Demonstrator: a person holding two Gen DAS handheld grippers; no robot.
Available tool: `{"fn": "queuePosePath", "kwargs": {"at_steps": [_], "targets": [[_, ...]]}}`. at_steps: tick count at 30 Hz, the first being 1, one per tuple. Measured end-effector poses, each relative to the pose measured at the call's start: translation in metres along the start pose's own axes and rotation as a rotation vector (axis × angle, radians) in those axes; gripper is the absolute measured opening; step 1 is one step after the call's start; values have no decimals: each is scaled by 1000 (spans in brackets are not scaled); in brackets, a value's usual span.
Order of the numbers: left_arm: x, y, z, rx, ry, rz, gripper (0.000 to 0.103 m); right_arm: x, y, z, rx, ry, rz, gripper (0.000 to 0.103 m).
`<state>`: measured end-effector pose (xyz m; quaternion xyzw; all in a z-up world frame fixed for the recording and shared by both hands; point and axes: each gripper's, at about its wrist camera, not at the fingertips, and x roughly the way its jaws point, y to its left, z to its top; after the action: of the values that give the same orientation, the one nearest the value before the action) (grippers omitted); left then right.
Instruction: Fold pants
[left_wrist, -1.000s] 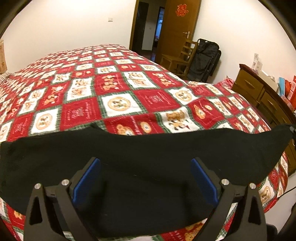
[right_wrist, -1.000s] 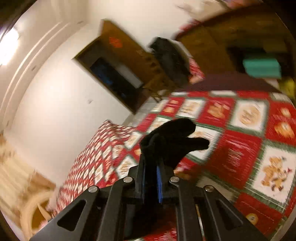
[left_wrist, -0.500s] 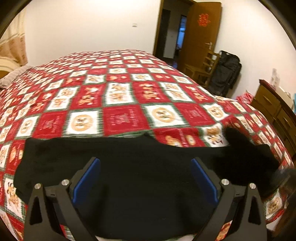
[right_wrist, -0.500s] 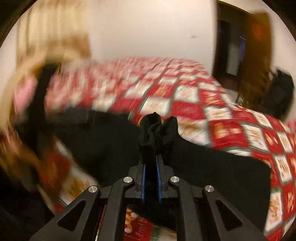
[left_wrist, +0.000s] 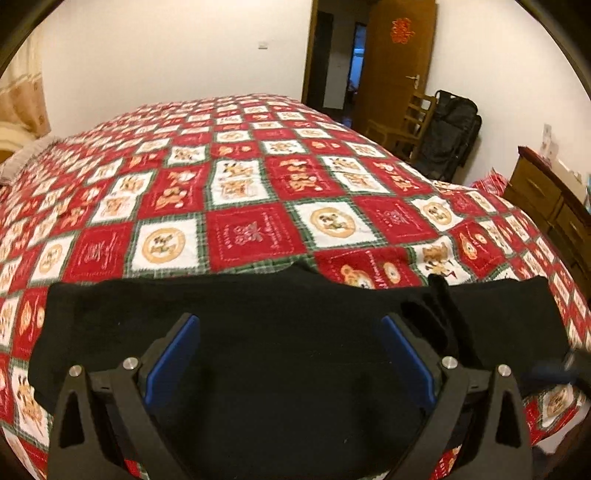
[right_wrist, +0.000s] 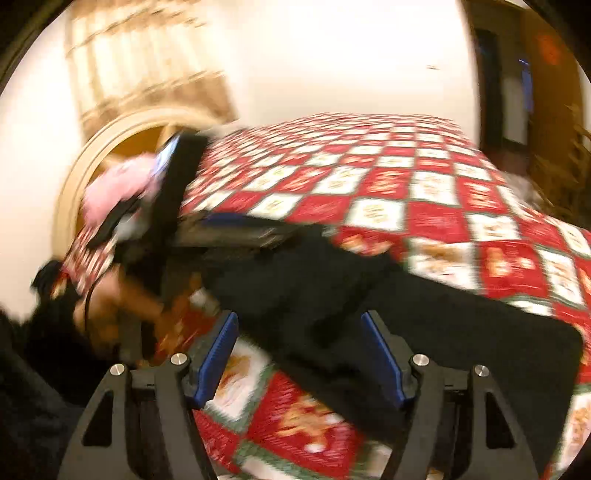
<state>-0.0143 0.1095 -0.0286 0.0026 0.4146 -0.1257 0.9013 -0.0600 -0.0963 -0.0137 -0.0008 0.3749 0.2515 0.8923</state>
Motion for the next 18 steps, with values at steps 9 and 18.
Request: {"fn": "queuePosePath", "kwargs": {"at_steps": [9,18], "targets": [[1,-4,1,37,9,57,100,60,12,-5,-128,105,-142,42],[-6,12,5,-13,-4,63,100,29,15,-6,-163,9,-100,7]]}}
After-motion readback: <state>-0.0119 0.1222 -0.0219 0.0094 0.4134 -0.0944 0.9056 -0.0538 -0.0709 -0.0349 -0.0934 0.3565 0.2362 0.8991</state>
